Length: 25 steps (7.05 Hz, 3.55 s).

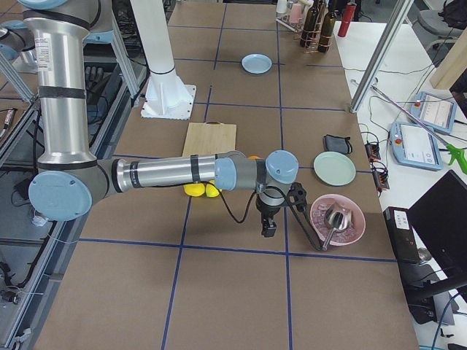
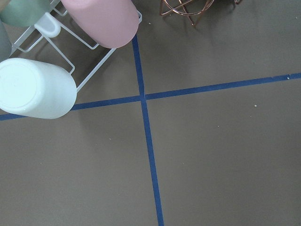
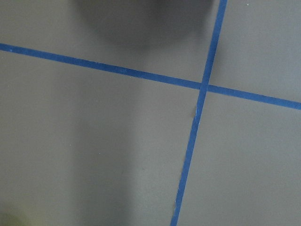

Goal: Pick orange to plate

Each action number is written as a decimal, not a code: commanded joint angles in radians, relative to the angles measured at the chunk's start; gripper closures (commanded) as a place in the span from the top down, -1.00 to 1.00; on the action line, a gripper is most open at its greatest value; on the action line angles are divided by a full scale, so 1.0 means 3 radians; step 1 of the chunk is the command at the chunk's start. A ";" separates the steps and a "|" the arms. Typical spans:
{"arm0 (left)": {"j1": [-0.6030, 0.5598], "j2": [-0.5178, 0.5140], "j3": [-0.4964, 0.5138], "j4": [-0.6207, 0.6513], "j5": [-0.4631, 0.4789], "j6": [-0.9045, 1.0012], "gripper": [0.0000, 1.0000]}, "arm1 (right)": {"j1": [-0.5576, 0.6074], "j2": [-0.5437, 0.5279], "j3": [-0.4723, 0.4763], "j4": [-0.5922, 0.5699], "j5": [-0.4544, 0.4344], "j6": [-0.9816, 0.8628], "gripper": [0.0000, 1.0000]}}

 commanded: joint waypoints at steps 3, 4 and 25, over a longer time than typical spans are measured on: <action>0.0005 -0.0030 -0.0061 0.0015 0.0016 -0.0029 1.00 | -0.0061 -0.0108 -0.0064 0.0348 0.0019 0.0044 1.00; 0.0020 -0.0045 -0.0061 0.0020 0.0001 -0.0049 1.00 | -0.0092 -0.0113 -0.0064 0.0359 0.0024 0.0049 1.00; 0.2480 -0.0346 0.0430 -0.2639 0.0543 -0.3679 0.13 | -0.0281 -0.0134 0.0023 0.0620 0.0090 0.0090 1.00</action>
